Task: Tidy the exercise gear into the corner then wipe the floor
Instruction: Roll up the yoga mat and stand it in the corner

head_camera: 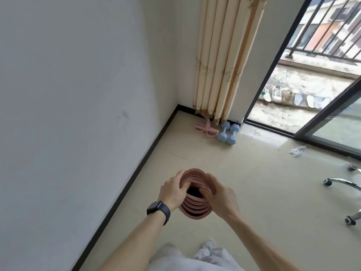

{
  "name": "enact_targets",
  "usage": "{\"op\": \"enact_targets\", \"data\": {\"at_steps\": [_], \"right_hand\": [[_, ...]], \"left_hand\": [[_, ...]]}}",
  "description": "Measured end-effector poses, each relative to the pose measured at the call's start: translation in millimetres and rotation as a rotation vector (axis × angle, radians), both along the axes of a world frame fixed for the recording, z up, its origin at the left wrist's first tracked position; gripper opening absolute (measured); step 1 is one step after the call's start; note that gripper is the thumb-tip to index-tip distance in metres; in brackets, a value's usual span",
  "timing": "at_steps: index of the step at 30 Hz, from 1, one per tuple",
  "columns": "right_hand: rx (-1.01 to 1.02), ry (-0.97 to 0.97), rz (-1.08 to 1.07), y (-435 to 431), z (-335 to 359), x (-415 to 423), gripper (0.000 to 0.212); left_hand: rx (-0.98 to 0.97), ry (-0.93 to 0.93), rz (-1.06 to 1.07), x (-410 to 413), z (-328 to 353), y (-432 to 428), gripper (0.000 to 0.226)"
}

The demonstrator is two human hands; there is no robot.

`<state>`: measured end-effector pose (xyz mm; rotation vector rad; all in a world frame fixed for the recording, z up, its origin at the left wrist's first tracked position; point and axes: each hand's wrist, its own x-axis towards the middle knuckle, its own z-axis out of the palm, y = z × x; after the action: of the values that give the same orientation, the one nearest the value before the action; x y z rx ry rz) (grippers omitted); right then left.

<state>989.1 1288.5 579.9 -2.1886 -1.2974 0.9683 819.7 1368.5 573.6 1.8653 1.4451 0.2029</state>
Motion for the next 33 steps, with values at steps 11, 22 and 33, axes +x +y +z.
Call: {"op": "enact_targets", "data": {"at_steps": [11,22,33], "right_hand": [[-0.009,-0.061,0.159,284.3,-4.0,91.6,0.048],[-0.017,-0.165,0.102,534.3,-28.2,137.1,0.048],[-0.112,-0.115,0.242,754.0,-111.1,208.1,0.051]], "left_hand": [[-0.014,-0.084,0.149,90.4,-17.6,255.4,0.048],[-0.163,-0.111,0.286,144.4,-43.0,498.6,0.065],[-0.350,-0.023,0.484,215.2,-121.4,687.7,0.057]]}}
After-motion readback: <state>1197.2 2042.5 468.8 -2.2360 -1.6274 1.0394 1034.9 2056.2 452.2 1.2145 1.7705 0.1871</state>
